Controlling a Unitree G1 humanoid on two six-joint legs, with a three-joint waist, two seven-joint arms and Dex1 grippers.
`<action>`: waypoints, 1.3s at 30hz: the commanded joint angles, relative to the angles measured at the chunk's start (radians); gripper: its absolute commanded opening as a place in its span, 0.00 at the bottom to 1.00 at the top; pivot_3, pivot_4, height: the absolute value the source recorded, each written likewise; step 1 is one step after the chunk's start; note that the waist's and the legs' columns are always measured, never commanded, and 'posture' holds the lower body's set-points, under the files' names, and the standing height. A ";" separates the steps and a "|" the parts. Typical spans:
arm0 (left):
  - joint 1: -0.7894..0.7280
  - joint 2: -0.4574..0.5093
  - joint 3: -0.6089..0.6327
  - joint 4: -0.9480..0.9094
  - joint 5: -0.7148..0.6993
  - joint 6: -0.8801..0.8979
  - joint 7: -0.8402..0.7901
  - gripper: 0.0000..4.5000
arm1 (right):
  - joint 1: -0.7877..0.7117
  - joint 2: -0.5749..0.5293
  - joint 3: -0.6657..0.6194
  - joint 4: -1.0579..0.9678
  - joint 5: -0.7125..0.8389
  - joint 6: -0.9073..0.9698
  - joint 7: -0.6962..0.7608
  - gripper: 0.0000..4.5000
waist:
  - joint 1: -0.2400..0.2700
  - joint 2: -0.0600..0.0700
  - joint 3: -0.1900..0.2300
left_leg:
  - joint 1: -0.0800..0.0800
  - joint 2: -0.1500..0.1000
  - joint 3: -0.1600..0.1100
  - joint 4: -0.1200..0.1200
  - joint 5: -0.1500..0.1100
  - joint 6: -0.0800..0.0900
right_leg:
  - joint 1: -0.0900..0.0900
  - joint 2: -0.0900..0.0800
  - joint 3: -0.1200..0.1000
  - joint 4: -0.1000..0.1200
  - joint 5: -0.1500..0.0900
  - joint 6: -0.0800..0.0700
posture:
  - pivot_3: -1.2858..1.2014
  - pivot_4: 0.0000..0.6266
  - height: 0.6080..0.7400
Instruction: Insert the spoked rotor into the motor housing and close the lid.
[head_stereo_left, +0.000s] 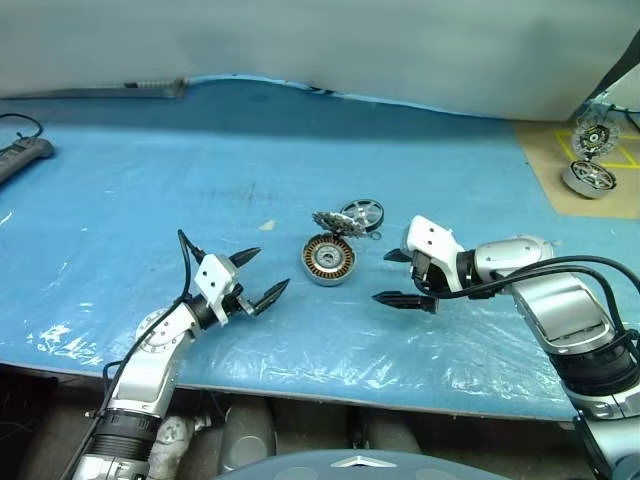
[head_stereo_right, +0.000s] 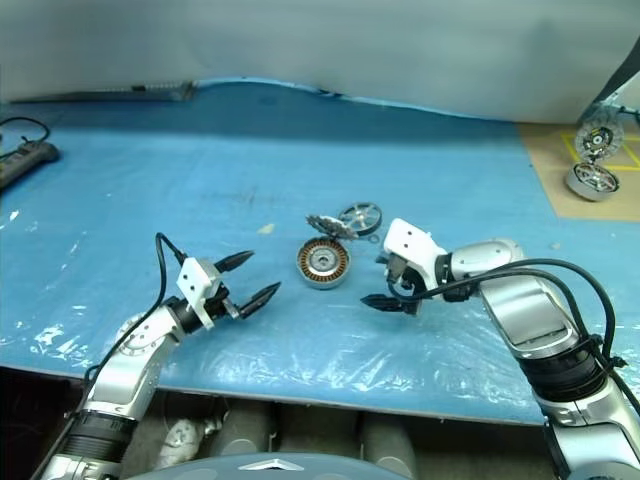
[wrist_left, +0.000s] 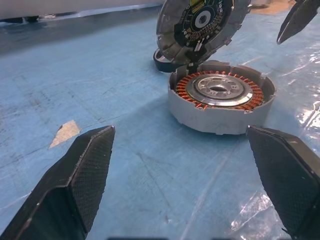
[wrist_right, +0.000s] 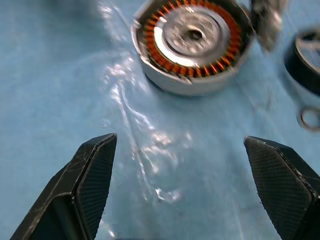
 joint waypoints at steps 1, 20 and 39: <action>-0.018 0.008 -0.002 -0.029 -0.012 0.003 -0.012 1.00 | 0.006 0.131 -0.065 0.142 -0.031 -0.101 -0.215 0.96 | -0.004 0.000 0.000 | 0.000 0.000 0.000 0.001 0.000 0.000 | 0.000 0.000 0.000 0.001 0.000 0.000 | 0.52 0.24 1.00; -0.024 -0.022 -0.032 0.002 0.009 -0.026 -0.013 1.00 | -0.029 0.482 -0.112 0.656 -0.085 -0.496 -0.656 0.96 | -0.020 0.000 0.000 | 0.000 -0.001 0.000 0.006 0.000 0.000 | 0.002 -0.001 0.000 0.004 -0.002 -0.003 | 0.52 0.24 1.00; -0.016 -0.035 -0.031 0.010 0.011 -0.039 -0.001 1.00 | 0.097 0.386 -0.068 0.493 -0.060 -0.439 -0.537 0.12 | -0.009 -0.001 -0.001 | 0.001 -0.001 0.000 0.001 0.000 0.000 | 0.004 -0.001 -0.001 -0.005 -0.002 -0.003 | 0.52 0.24 1.00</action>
